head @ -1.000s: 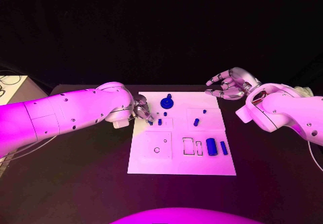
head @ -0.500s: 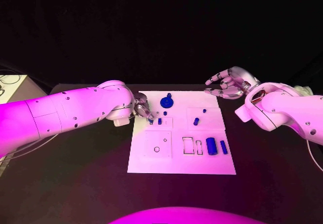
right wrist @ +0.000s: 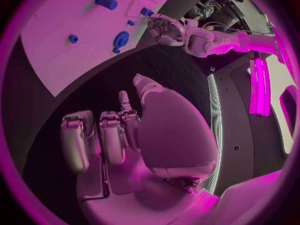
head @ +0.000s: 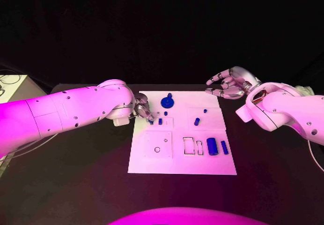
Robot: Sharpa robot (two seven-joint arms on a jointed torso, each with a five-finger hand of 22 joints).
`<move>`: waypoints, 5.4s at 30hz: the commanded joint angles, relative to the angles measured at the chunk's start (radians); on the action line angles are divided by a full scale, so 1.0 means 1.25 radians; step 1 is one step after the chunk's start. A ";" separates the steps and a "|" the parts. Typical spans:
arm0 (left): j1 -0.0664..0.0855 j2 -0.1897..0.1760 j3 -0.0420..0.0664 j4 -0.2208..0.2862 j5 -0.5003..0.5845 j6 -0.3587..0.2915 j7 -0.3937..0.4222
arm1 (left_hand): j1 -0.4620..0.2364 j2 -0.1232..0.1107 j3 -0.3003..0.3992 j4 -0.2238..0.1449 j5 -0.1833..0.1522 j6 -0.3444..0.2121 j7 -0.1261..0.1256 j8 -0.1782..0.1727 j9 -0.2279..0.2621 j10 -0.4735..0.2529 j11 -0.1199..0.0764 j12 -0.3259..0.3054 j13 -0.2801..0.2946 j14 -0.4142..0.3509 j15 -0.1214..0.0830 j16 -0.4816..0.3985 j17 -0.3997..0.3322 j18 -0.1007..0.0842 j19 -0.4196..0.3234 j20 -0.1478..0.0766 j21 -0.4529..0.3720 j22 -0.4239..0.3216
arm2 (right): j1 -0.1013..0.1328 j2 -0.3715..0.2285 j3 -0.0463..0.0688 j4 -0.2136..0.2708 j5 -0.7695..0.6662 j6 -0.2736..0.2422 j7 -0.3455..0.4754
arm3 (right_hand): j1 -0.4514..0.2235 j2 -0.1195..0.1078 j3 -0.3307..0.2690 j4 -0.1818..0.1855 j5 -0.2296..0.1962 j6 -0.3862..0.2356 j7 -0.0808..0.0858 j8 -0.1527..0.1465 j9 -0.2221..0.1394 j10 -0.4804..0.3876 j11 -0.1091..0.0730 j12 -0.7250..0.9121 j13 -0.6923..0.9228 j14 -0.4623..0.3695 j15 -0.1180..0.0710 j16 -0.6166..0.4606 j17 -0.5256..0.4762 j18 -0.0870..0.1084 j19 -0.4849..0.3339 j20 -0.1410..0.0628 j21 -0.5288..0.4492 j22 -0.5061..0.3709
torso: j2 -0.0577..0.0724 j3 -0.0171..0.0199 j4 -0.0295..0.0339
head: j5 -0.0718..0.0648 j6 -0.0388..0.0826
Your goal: Assemble the parts on the task board
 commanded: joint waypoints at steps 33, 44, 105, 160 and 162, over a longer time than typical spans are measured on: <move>-0.005 0.020 -0.004 -0.013 -0.002 0.079 -0.013 | 0.004 0.002 0.128 -0.133 0.002 0.016 -0.008 0.002 0.001 0.008 -0.001 0.005 0.013 0.083 -0.007 0.003 0.210 -0.012 0.017 -0.004 0.000 0.119 | -0.001 0.000 0.000 0.001 -0.002 0.011 0.008 | -0.009 -0.001 0.003 0.000 0.000 -0.007 -0.001 0.003 0.001 -0.003 -0.002 -0.002 0.130 0.080 -0.005 -0.002 0.198 -0.010 0.080 -0.005 -0.002 0.207 | 0.001 0.0009 -0.0011 | 0.000 -0.007; -0.005 0.032 -0.004 -0.021 0.002 0.052 -0.018 | -0.034 0.011 0.094 -0.097 -0.004 0.024 -0.017 0.003 0.005 0.027 -0.006 0.018 0.036 0.083 -0.010 0.003 0.210 -0.013 0.019 -0.005 0.000 0.122 | -0.001 0.000 0.000 0.002 -0.003 0.010 0.009 | -0.009 -0.001 0.003 0.000 0.000 -0.007 -0.001 0.003 0.001 -0.003 -0.002 -0.002 0.130 0.080 -0.005 -0.002 0.198 -0.010 0.080 -0.005 -0.002 0.207 | 0.001 0.0009 -0.0011 | -0.004 -0.009; -0.009 -0.026 0.039 0.014 0.112 -0.181 0.182 | 0.017 0.013 -0.242 0.130 -0.207 -0.084 0.028 -0.040 0.001 -0.205 0.039 -0.172 -0.198 0.014 0.030 -0.101 0.070 0.038 -0.144 0.023 -0.151 -0.084 | -0.005 -0.002 0.000 0.000 0.001 0.005 0.015 | -0.018 0.000 0.006 0.004 -0.002 -0.011 0.000 0.004 0.000 -0.004 -0.002 -0.004 0.128 0.079 -0.005 -0.003 0.195 -0.009 0.078 -0.005 -0.004 0.205 | 0.000 0.0003 -0.0012 | -0.012 0.002; -0.070 0.081 0.004 -0.094 -0.293 -0.228 0.366 | 0.269 -0.041 -0.147 -0.004 -0.222 -0.096 0.064 -0.167 -0.305 -0.445 0.123 -0.420 -0.537 -0.296 0.108 -0.242 -0.368 0.100 -0.420 0.101 -0.376 -0.314 | -0.010 -0.003 0.000 0.001 -0.007 -0.012 0.026 | -0.015 -0.001 0.012 -0.001 0.016 -0.012 0.000 0.007 0.001 -0.008 -0.002 -0.008 0.125 0.079 -0.005 -0.003 0.195 -0.009 0.078 -0.005 -0.006 0.204 | 0.001 0.0011 -0.0014 | -0.023 0.020; -0.069 0.085 0.004 -0.098 -0.295 -0.230 0.364 | 0.270 -0.039 -0.145 -0.005 -0.222 -0.096 0.064 -0.169 -0.307 -0.444 0.122 -0.419 -0.537 -0.294 0.107 -0.239 -0.367 0.100 -0.419 0.100 -0.374 -0.313 | -0.010 -0.003 0.000 0.001 -0.007 -0.011 0.026 | -0.015 -0.001 0.012 -0.001 0.016 -0.012 0.000 0.007 0.001 -0.008 -0.002 -0.008 0.125 0.079 -0.005 -0.003 0.195 -0.009 0.078 -0.005 -0.006 0.204 | 0.001 0.0005 -0.0006 | -0.024 0.021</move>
